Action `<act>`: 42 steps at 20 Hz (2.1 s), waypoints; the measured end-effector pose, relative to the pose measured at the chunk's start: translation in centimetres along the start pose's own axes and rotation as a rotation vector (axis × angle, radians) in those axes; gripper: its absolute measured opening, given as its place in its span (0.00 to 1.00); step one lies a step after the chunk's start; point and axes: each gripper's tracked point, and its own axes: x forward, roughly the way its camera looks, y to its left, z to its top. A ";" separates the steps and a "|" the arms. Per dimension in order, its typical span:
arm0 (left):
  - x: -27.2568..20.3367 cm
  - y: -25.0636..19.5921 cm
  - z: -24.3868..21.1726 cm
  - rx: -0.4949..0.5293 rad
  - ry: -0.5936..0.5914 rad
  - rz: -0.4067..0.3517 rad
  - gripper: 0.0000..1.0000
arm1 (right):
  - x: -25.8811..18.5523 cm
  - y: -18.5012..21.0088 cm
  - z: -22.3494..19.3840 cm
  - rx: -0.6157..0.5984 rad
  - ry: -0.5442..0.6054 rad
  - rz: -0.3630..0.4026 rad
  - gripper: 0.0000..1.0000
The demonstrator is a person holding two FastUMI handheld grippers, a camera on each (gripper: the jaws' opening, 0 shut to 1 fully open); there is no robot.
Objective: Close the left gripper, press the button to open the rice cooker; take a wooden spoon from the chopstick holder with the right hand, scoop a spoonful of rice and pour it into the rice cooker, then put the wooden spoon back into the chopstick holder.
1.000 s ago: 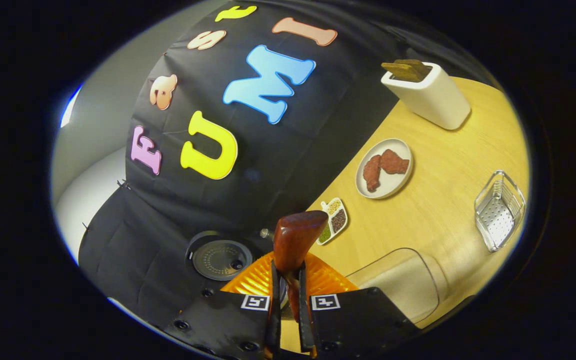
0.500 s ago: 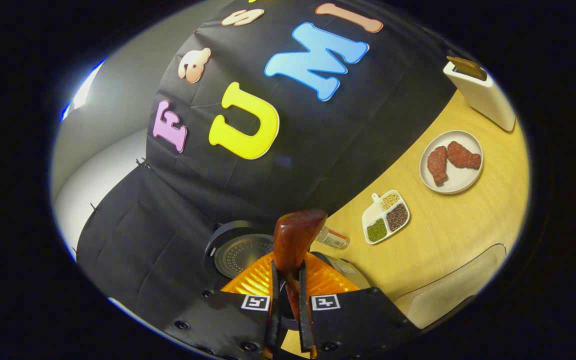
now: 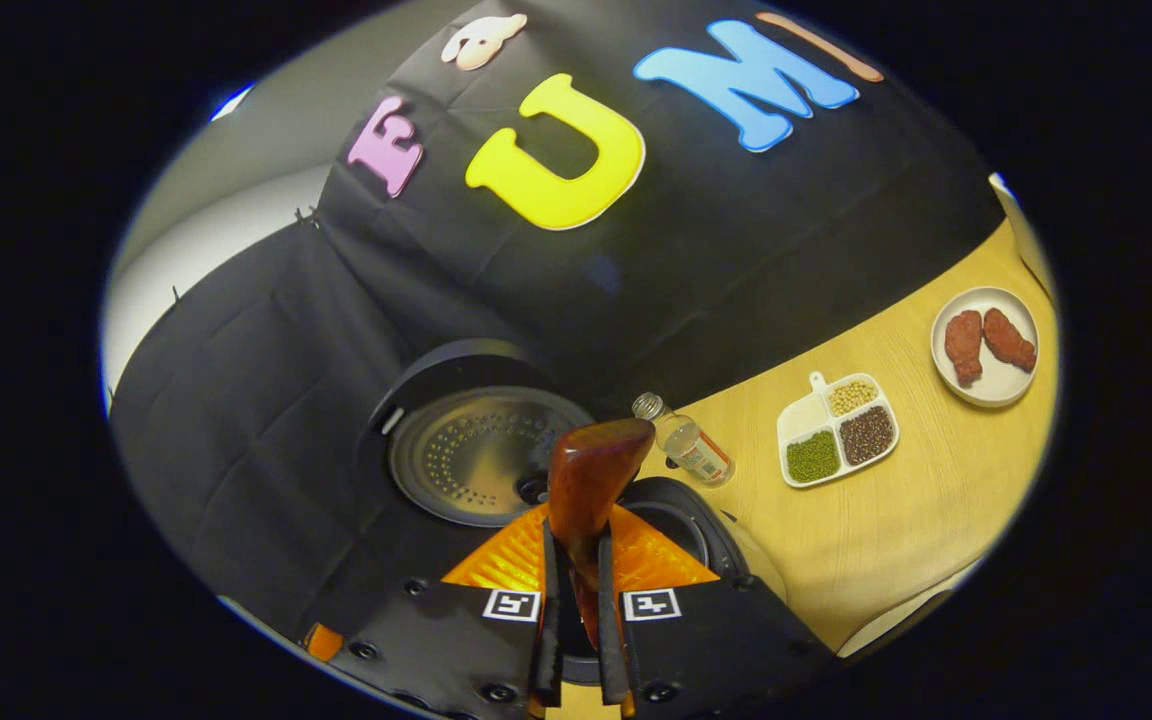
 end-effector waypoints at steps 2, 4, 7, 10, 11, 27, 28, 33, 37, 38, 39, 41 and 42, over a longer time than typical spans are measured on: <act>0.0 0.3 -0.4 -0.002 0.008 0.012 0.78 | 1.3 0.6 -0.7 -0.089 0.014 -0.007 0.16; 0.1 0.6 -0.8 -0.007 0.016 0.022 0.78 | 2.2 0.9 -1.6 -0.172 0.032 -0.011 0.16; 0.0 0.9 -1.0 -0.011 0.022 0.035 0.78 | 3.4 2.0 -2.9 -0.251 0.060 0.003 0.16; -0.1 1.1 -1.0 -0.012 0.022 0.041 0.78 | 4.1 2.5 -3.5 -0.352 0.062 -0.002 0.16; 0.0 1.1 -1.2 -0.011 0.024 0.042 0.78 | 4.2 2.7 -3.6 -0.393 0.061 -0.004 0.16; 0.0 1.6 -0.4 -0.018 0.001 0.050 0.78 | 4.4 5.9 -3.4 -1.211 -0.032 -0.044 0.16; -0.1 1.8 -0.4 -0.019 0.001 0.054 0.78 | 4.2 6.3 -3.5 -1.275 -0.044 -0.047 0.16; -0.4 2.9 -0.6 -0.024 0.002 0.070 0.78 | 3.4 7.1 -4.3 -1.227 -0.028 -0.013 0.14; -0.3 2.6 0.2 -0.030 -0.010 0.055 0.80 | 2.3 7.3 -3.3 -0.929 -0.022 -0.003 0.16; -0.1 2.3 0.5 -0.031 -0.015 0.048 0.80 | 1.8 7.5 -2.6 -0.849 -0.027 0.005 0.14; 0.1 2.0 0.6 -0.032 -0.018 0.039 0.79 | 1.1 7.2 -1.6 -0.775 -0.036 0.006 0.16; 0.5 0.9 1.0 -0.032 -0.023 0.020 0.79 | -0.3 6.9 0.3 -0.663 -0.059 0.002 0.17; 0.6 0.3 1.2 -0.030 -0.028 0.007 0.78 | -1.1 6.7 1.4 -0.621 -0.074 -0.005 0.16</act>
